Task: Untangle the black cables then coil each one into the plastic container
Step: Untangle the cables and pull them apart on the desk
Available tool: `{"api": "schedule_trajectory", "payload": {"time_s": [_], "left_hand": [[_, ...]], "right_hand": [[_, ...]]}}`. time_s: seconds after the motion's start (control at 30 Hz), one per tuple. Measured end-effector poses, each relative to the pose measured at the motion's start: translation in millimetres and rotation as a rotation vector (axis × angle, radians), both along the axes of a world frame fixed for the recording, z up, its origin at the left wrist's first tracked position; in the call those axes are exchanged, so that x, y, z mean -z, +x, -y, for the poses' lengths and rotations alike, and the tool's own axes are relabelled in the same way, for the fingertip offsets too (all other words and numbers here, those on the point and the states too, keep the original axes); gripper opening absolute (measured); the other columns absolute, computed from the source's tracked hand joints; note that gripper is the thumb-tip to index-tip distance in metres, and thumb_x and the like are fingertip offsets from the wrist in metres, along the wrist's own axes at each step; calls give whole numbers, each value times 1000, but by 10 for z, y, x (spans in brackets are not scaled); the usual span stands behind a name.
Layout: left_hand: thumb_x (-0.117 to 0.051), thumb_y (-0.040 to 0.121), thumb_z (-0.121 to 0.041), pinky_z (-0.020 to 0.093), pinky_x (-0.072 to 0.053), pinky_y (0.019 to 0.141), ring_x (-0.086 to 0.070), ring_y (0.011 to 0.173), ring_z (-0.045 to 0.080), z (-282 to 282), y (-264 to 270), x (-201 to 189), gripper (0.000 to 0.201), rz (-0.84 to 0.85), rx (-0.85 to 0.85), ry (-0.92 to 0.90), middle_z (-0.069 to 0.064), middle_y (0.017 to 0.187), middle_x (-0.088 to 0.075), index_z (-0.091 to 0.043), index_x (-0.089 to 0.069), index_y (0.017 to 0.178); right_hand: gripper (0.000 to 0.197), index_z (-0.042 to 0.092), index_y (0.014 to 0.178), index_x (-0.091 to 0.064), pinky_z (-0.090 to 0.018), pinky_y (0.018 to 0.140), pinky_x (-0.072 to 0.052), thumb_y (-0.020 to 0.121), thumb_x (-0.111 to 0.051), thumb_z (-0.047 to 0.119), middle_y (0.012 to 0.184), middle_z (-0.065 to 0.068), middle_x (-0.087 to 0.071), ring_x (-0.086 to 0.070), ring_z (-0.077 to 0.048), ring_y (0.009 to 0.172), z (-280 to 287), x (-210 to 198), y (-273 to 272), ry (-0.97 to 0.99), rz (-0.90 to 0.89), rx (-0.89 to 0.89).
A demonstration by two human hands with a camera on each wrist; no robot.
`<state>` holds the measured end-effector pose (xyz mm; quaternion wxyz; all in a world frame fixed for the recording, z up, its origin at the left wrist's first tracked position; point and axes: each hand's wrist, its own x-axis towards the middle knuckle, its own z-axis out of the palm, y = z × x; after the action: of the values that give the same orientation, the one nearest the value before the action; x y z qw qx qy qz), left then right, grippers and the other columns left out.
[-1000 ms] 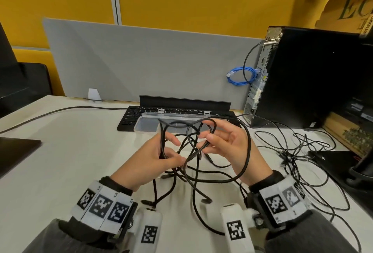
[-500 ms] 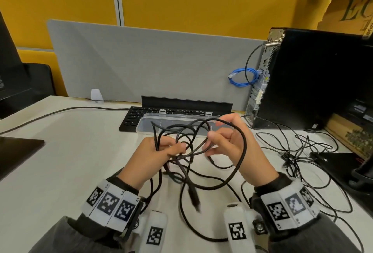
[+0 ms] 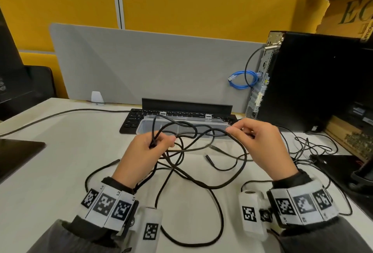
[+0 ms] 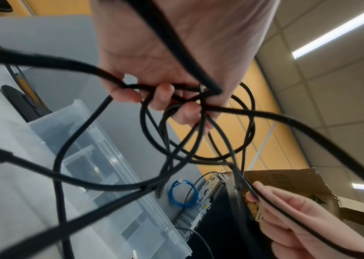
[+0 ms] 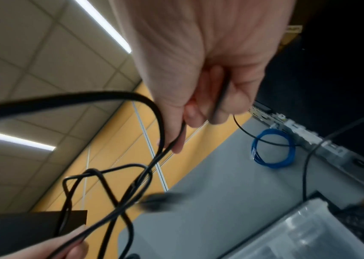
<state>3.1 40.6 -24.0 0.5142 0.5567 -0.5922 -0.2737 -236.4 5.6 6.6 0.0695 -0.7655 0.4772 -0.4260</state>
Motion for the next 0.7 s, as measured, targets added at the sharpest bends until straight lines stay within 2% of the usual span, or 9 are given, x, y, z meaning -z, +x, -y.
{"api": "schedule_trajectory", "payload": {"time_s": [0.07, 0.13, 0.23, 0.37, 0.43, 0.5, 0.53, 0.6, 0.7], "left_hand": [[-60, 87, -33, 19, -43, 68, -59, 72, 16, 16, 43, 8, 23, 8, -27, -3, 18, 80, -64, -23, -68, 68], [-59, 87, -35, 21, -43, 70, -60, 81, 26, 29, 76, 20, 23, 5, -38, -2, 22, 83, -63, -24, -69, 69], [-52, 91, -33, 23, -43, 69, -55, 70, 13, 24, 76, 16, 21, -12, -23, -25, 9, 75, -60, -28, -69, 79], [-44, 93, -35, 19, -37, 63, -46, 60, 1, 34, 49, 24, 25, -65, 12, -38, -7, 64, -49, -21, -65, 89], [-48, 87, -40, 14, -40, 63, -47, 58, -3, 42, 35, 31, 30, -102, 42, -36, -9, 63, -48, -14, -64, 90], [-55, 88, -36, 13, -40, 65, -47, 66, 3, 50, 22, 44, 24, -147, 67, -27, 2, 71, -47, -14, -64, 83], [-59, 88, -35, 18, -37, 67, -46, 72, 11, 48, 15, 43, 22, -183, 83, -21, 5, 73, -45, -22, -62, 71], [-55, 88, -43, 26, -33, 67, -42, 72, 16, 60, 14, 68, 37, -201, 87, -37, 4, 67, -41, -27, -53, 55], [-45, 89, -52, 27, -33, 63, -42, 58, 6, 74, 17, 84, 41, -206, 40, -66, 0, 60, -40, -23, -52, 62]], "right_hand": [[18, 29, 70, -62, -14, 52, -33, 76, -66, 45, 56, 17, -50, -47, -1, 52, -30, -25, -33, -151, -95, 89], [22, 31, 71, -60, -16, 55, -39, 76, -58, 52, 64, 14, -55, -52, -1, 61, -32, -25, -42, -187, -103, 101], [20, 29, 84, -63, -29, 65, -50, 85, -50, 44, 77, 6, -58, -55, -8, 73, 13, -3, -36, -82, 14, -5], [33, 22, 96, -67, -15, 66, -42, 86, -44, 43, 79, 3, -52, -48, -4, 76, 0, -26, -5, -140, 22, -36], [30, 21, 96, -68, -11, 66, -38, 86, -47, 38, 78, 4, -50, -45, 0, 75, -31, -40, 39, -178, 19, -62], [21, 19, 96, -69, -11, 65, -37, 87, -53, 29, 78, 12, -47, -44, 2, 73, -59, -33, 113, -191, -19, -103], [15, 19, 96, -70, -11, 65, -36, 88, -57, 23, 77, 17, -43, -43, 3, 73, -73, -26, 153, -199, -49, -136], [12, 18, 94, -70, -8, 68, -37, 87, -61, 17, 76, 22, -40, -44, 6, 74, -105, -5, 216, -214, -77, -219], [14, 19, 92, -71, -7, 68, -37, 84, -62, 25, 76, 20, -48, -48, 2, 75, -130, -16, 253, -160, -8, -305]]}}
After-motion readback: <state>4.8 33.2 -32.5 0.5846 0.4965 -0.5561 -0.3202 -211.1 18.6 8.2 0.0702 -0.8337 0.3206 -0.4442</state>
